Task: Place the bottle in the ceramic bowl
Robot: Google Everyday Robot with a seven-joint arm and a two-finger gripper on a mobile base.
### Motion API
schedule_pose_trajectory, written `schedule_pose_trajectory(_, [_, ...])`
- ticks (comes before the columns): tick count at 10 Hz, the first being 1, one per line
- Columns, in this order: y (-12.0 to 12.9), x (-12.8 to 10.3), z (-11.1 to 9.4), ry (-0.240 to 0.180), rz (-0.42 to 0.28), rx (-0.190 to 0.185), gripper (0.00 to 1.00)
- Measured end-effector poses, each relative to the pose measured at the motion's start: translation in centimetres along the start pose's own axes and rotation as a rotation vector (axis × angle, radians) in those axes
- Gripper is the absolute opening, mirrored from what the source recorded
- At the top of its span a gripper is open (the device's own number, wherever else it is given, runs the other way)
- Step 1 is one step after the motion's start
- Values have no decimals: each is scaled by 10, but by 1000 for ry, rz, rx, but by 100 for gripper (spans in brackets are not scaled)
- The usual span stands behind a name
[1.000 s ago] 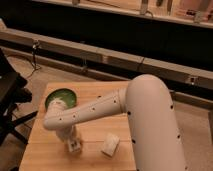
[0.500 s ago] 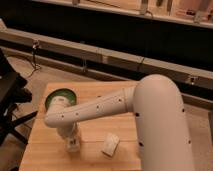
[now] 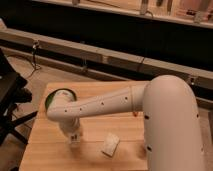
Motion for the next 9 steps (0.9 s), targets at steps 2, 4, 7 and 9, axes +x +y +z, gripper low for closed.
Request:
schedule_pose_trajectory(2, [0, 10, -12, 2, 1, 10, 2])
schedule_pose_trajectory(4, [12, 19, -17, 12, 19, 26, 2])
schedule_pose_trajectory(7, [26, 37, -31, 20, 32, 55, 2])
schedule_pose_trajectory(9, [24, 45, -38, 18, 31, 63, 2])
